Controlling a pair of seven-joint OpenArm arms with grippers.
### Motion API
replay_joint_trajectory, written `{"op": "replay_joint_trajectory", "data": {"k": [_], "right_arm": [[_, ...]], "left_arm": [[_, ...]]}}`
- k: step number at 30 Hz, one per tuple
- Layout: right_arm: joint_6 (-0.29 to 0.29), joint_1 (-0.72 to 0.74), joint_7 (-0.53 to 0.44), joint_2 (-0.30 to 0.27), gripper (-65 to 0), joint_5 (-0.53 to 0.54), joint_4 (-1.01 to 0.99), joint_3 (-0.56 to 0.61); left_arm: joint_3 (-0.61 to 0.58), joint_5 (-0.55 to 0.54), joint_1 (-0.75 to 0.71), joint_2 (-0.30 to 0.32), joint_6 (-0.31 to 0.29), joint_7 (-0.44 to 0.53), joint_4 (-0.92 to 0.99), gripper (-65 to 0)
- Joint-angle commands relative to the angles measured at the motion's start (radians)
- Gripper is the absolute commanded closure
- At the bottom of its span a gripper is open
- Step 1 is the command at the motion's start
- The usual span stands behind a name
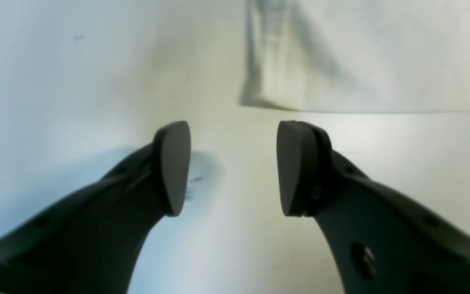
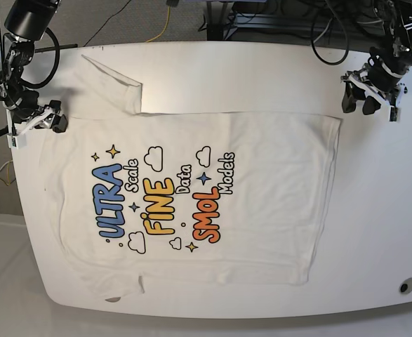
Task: Fold the T-shirt properly
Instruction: 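Position both open grippers at the shoulder edges beside the collar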
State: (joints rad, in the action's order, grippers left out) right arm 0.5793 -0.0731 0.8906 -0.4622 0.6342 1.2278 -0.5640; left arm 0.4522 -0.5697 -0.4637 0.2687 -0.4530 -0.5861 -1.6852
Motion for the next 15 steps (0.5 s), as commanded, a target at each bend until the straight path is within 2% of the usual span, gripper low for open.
{"op": "replay_joint_trajectory", "data": {"k": [1, 7, 15], "right_arm": [[-0.001, 0.001, 0.025, -0.005, -40.4, -0.001, 0.006, 0.008], [0.004, 0.005, 0.024, -0.009, -40.3, -0.007, 0.001, 0.058], [0.005, 0.006, 0.023, -0.011, -40.0, -0.007, 0.000, 0.066]], "left_arm": [[0.010, -0.008, -0.001, -0.001, -0.014, 0.010, -0.005, -31.6], [-0.012, -0.008, 0.007, -0.007, -0.007, 0.014, 0.000, -31.8], [-0.023, -0.024, 0.025, -0.005, 0.013, 0.009, 0.024, -31.9]]}}
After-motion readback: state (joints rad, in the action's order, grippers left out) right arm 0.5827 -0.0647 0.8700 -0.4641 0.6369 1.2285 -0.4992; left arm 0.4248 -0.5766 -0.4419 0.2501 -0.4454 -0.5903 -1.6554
